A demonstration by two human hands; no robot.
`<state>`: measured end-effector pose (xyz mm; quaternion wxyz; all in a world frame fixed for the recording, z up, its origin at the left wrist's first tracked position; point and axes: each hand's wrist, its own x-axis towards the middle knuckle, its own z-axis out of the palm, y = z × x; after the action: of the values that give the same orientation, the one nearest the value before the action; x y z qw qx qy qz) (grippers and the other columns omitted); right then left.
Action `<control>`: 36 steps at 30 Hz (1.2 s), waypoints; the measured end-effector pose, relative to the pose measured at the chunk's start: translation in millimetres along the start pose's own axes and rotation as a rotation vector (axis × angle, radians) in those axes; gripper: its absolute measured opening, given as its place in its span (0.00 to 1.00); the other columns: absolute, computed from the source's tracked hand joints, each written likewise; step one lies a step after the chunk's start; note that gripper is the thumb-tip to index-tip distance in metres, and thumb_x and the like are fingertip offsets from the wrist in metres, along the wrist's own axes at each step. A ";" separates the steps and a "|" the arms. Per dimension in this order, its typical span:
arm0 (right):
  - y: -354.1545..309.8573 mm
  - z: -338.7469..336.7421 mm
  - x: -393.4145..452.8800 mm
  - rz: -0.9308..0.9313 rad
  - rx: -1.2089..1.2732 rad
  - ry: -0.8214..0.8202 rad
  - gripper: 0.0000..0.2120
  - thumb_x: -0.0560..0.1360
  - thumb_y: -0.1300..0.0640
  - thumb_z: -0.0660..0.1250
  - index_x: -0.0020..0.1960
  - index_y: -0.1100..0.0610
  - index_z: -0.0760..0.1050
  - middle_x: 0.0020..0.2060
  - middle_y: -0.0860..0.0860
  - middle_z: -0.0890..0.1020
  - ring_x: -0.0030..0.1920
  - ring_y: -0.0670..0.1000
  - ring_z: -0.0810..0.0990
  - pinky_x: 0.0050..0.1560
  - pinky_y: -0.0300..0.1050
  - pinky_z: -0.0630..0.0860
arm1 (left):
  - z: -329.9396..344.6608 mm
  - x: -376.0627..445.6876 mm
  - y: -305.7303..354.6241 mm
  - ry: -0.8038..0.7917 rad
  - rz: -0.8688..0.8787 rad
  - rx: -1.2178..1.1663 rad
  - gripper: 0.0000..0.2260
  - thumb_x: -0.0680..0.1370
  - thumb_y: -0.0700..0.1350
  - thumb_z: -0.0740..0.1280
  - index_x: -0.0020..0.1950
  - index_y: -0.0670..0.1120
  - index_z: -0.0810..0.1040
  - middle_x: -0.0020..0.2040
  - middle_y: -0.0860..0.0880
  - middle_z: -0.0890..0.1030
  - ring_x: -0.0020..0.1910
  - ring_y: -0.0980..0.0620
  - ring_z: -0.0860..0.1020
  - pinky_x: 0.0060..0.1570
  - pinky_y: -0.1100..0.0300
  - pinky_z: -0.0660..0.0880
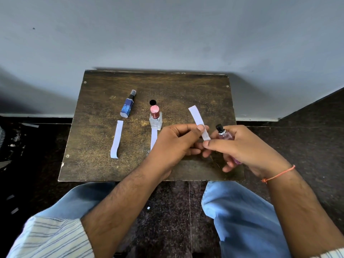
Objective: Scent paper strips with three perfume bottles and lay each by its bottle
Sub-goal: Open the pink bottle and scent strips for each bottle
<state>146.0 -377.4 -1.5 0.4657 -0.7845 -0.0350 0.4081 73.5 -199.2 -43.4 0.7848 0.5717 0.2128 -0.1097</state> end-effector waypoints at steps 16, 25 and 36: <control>16.7 14.3 31.4 -0.122 0.108 0.286 0.12 0.76 0.63 0.79 0.57 0.54 0.84 0.37 0.48 0.88 0.31 0.44 0.80 0.27 0.41 0.75 | -8.4 2.5 -9.8 -0.044 -0.006 0.518 0.05 0.82 0.47 0.74 0.52 0.47 0.88 0.32 0.51 0.83 0.29 0.55 0.80 0.37 0.57 0.82; 23.1 12.2 41.2 -0.172 -0.113 0.410 0.15 0.73 0.59 0.83 0.54 0.46 0.83 0.40 0.42 0.89 0.39 0.38 0.85 0.46 0.46 0.81 | -5.2 -6.4 -8.5 0.013 0.021 0.859 0.03 0.78 0.52 0.78 0.48 0.54 0.89 0.32 0.60 0.85 0.28 0.65 0.81 0.35 0.67 0.79; 22.6 19.1 45.8 -0.170 -0.252 0.509 0.18 0.70 0.52 0.84 0.55 0.47 0.81 0.47 0.41 0.88 0.48 0.43 0.87 0.51 0.59 0.87 | -4.9 -9.7 -16.6 0.094 0.476 1.347 0.22 0.81 0.57 0.67 0.74 0.53 0.75 0.68 0.54 0.74 0.69 0.49 0.71 0.68 0.45 0.76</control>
<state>156.3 -356.9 -50.9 0.3909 -0.9075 -0.0330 0.1505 57.0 -200.6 -54.3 0.2541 0.9670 0.0019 -0.0184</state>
